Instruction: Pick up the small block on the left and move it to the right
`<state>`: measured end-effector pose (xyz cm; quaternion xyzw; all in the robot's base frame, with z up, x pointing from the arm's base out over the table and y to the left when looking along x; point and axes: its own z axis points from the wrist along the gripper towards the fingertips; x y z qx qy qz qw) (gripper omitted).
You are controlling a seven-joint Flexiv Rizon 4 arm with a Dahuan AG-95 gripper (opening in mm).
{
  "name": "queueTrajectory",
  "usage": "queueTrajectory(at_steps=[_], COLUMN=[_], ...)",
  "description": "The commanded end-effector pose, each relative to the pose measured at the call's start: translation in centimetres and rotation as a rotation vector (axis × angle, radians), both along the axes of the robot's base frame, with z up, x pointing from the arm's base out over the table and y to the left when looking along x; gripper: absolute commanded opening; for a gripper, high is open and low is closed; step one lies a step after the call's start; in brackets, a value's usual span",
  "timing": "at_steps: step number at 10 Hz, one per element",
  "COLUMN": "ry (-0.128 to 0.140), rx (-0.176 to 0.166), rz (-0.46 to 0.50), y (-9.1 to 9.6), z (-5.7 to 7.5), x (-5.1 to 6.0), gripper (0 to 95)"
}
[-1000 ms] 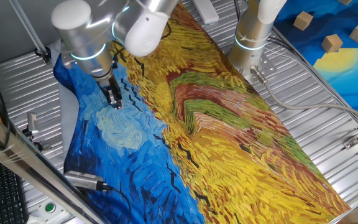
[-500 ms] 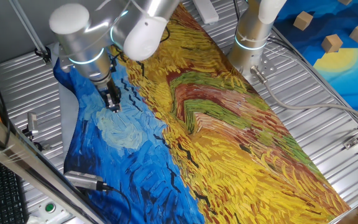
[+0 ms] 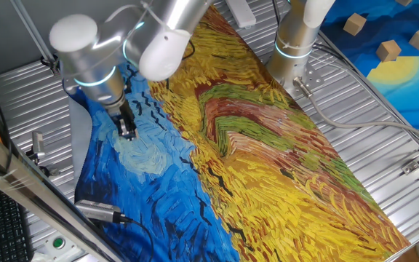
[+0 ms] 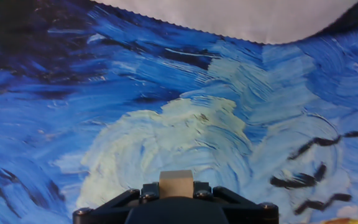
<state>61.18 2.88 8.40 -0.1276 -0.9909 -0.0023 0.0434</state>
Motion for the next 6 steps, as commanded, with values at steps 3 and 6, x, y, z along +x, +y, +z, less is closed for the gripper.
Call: queueTrajectory(at_steps=[3,6], ry=[0.007,0.011], rx=[0.005,0.008], rz=[0.003,0.003], y=[0.39,0.61], z=[0.33,0.6], x=[0.37,0.55], gripper=[0.0,0.0])
